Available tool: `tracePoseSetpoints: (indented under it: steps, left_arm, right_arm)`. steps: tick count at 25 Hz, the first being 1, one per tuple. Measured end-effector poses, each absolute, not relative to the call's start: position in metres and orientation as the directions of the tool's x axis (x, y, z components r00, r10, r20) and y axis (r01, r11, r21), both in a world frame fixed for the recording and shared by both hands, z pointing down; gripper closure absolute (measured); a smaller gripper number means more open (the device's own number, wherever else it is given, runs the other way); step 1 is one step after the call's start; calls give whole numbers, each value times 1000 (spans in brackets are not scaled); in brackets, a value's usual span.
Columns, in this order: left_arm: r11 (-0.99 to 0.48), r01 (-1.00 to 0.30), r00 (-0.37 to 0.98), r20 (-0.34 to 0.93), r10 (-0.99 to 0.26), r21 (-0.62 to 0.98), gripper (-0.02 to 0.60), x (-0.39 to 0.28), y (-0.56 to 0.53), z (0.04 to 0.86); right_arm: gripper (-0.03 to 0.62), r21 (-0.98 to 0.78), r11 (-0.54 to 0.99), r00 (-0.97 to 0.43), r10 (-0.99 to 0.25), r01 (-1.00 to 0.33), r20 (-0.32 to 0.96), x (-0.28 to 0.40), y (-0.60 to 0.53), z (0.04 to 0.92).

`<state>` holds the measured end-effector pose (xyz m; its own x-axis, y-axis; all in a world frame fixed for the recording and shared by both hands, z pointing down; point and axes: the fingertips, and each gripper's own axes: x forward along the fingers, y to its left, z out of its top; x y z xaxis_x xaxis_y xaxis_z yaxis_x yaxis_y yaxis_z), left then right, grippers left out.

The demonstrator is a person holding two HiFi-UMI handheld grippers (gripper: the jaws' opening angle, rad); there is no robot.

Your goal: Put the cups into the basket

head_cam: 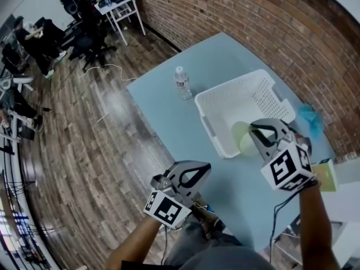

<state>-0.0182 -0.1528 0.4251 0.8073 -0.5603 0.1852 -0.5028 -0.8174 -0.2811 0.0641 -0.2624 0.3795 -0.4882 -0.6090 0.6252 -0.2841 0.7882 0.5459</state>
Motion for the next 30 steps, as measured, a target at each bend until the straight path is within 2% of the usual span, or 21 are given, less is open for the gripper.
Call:
tracePoseSetpoints:
  steps: [15,30]
  left_arm:
    - [-780,-563,759,204,-618,-272,583,-57,-163,434]
    - [-745,-618,716,213,-665,-252,583,-91,-167,447]
  right_arm:
    - [565,427,888,-427,-456,-169,781,50,-314,458]
    - [565,281,945,-342,-322,-166,883,49,-336,532]
